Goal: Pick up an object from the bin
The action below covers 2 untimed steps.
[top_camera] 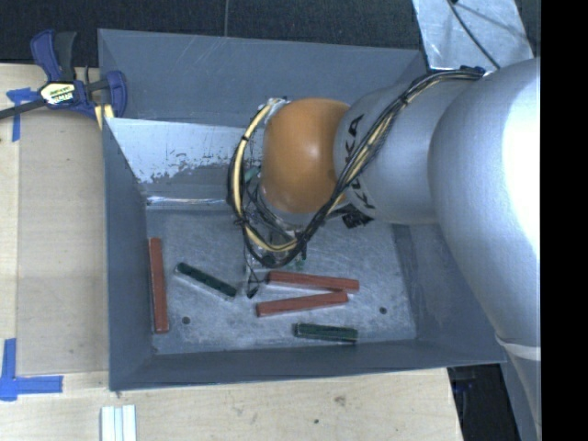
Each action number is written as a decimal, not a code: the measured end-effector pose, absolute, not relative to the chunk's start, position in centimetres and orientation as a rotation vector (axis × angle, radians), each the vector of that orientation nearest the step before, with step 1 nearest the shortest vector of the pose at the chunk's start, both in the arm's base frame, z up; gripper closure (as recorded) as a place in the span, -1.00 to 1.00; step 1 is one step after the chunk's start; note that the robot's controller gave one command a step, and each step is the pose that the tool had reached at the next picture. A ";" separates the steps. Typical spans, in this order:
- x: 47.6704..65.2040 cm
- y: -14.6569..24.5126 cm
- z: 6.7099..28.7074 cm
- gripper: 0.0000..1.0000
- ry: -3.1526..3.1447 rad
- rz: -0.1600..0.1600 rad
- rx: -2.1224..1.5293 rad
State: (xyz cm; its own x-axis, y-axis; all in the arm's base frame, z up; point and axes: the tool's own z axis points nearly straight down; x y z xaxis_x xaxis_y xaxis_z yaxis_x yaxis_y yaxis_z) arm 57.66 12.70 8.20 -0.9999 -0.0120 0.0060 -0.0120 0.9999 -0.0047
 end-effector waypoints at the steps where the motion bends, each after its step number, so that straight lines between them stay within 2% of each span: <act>1: 50.0 12.3 6.9 -1.00 -3.134 0.001 0.098; 2: 48.9 6.3 7.8 -1.00 -3.130 0.004 0.269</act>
Offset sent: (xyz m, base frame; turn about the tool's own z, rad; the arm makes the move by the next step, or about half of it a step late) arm -0.0732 -0.0032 -0.0120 -0.0498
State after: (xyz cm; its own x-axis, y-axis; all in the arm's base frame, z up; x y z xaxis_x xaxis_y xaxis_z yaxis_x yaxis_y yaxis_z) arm 48.87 6.29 7.85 -0.9854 -0.1705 0.0004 -0.1705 0.9854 -0.0027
